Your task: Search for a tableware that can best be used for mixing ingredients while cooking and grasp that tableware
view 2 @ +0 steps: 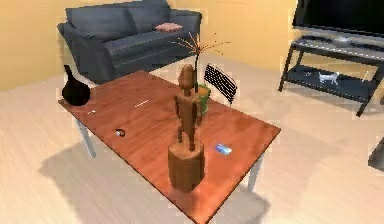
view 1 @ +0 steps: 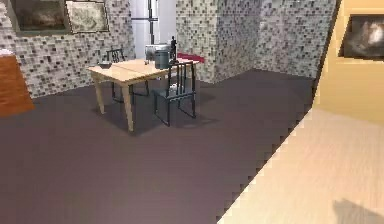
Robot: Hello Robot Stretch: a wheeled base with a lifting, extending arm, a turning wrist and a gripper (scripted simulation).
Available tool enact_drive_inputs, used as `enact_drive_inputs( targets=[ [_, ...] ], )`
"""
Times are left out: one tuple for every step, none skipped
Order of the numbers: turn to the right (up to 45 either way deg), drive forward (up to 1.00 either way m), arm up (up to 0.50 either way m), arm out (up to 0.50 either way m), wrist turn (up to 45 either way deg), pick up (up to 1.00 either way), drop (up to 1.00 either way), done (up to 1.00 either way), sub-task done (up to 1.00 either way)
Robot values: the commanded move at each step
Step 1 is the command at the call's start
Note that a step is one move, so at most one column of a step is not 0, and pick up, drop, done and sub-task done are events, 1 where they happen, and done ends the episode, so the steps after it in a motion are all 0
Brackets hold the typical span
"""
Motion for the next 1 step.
enact_drive_inputs(
  targets=[
    [39.0, 0.00, 0.00, 0.00, 0.0, 0.00, 0.00, 0.00, 0.00]
  ],
)
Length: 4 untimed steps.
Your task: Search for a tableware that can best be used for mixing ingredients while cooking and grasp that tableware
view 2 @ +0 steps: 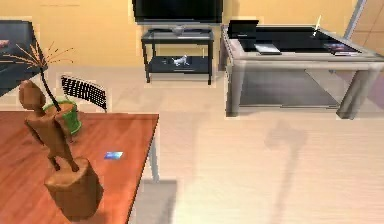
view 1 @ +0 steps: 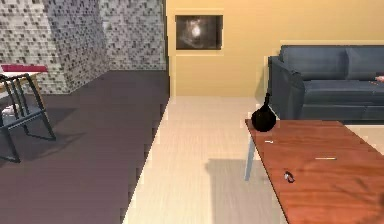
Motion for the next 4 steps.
enact_drive_inputs(
  targets=[
    [0.0, 1.00, 0.00, 0.00, 0.0, 0.00, 0.00, 0.00, 0.00],
    [3.0, 0.00, 0.00, 0.00, 0.0, 0.00, 0.00, 0.00, 0.00],
    [-45.0, 0.00, 0.00, 0.00, 0.0, 0.00, 0.00, 0.00, 0.00],
    [-45.0, 0.00, 0.00, 0.00, 0.0, 0.00, 0.00, 0.00, 0.00]
  ],
)
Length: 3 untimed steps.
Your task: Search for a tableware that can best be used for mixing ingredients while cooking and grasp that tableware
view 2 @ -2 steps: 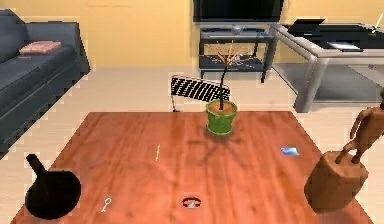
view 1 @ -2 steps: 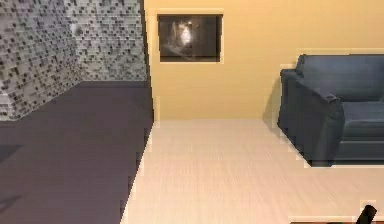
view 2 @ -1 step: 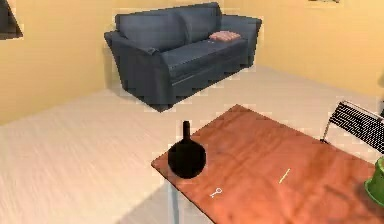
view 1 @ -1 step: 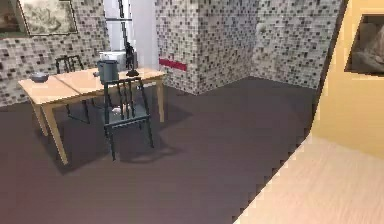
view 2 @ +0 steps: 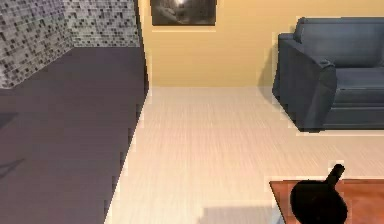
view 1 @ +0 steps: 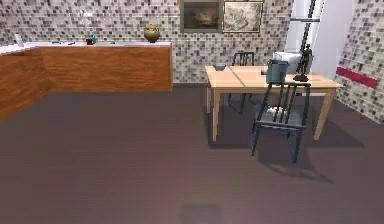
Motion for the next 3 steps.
enact_drive_inputs(
  targets=[
    [0.0, 0.20, 0.00, 0.00, 0.0, 0.00, 0.00, 0.00, 0.00],
    [45.0, 0.00, 0.00, 0.00, 0.0, 0.00, 0.00, 0.00, 0.00],
    [42.0, 0.00, 0.00, 0.00, 0.0, 0.00, 0.00, 0.00, 0.00]
  ],
)
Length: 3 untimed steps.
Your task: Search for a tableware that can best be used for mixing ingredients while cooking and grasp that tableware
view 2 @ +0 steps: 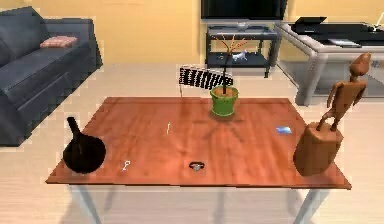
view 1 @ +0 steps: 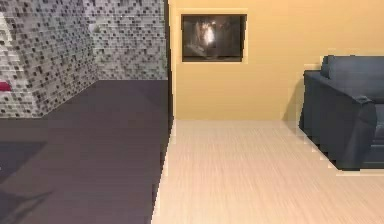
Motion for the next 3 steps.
enact_drive_inputs(
  targets=[
    [0.0, 0.80, 0.00, 0.00, 0.0, 0.00, 0.00, 0.00, 0.00],
    [42.0, 0.00, 0.00, 0.00, 0.0, 0.00, 0.00, 0.00, 0.00],
    [0.0, 0.20, 0.00, 0.00, 0.0, 0.00, 0.00, 0.00, 0.00]
  ],
)
